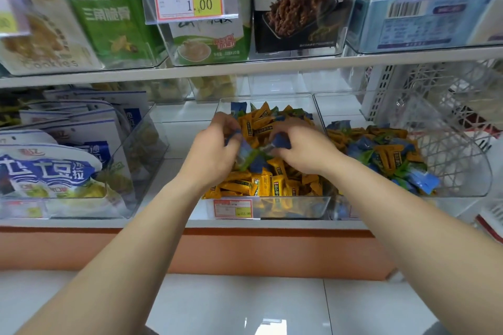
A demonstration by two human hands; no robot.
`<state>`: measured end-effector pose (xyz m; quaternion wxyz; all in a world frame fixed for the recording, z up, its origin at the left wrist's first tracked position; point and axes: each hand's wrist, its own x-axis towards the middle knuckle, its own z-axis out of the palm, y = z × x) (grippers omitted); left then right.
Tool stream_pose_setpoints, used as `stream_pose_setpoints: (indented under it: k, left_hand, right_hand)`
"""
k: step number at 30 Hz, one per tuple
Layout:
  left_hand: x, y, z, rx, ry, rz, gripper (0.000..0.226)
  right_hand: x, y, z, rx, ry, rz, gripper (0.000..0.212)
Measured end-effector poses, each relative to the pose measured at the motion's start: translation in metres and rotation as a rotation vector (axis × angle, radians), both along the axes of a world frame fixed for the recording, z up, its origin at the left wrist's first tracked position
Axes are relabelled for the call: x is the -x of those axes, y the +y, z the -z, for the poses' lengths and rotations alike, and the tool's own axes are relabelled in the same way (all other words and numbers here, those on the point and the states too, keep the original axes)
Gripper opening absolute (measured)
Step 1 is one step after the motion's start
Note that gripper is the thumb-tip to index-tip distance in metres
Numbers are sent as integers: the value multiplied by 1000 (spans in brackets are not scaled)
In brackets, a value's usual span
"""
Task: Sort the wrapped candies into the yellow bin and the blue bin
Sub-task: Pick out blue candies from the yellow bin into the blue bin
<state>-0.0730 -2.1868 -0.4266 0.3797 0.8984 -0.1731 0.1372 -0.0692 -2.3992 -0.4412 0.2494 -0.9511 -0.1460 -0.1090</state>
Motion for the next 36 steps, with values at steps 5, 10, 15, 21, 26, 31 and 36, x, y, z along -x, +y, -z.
stream_pose_setpoints:
  k: [5, 10, 15, 21, 26, 31, 36]
  left_hand:
    - [-3, -17, 25, -272, 67, 154, 25]
    - [-13, -27, 32, -365, 101, 124, 45]
    - [-8, -33, 34, -272, 152, 186, 74]
    - [1, -39, 35, -499, 188, 156, 96]
    - [10, -53, 38, -418, 129, 109, 68]
    - [8, -56, 40, -319, 153, 117, 77]
    - [2, -44, 36, -512, 143, 102, 74]
  right_hand:
    - [10, -19, -5, -14, -65, 139, 25]
    - [20, -23, -1, 8, -41, 112, 28]
    - [25, -22, 6, 21, -28, 147, 27]
    - [25, -25, 6, -41, -16, 133, 28]
    - [27, -30, 2, -70, -21, 76, 34]
    - [30, -40, -1, -22, -40, 109, 28]
    - [40, -46, -7, -34, 44, 28, 19]
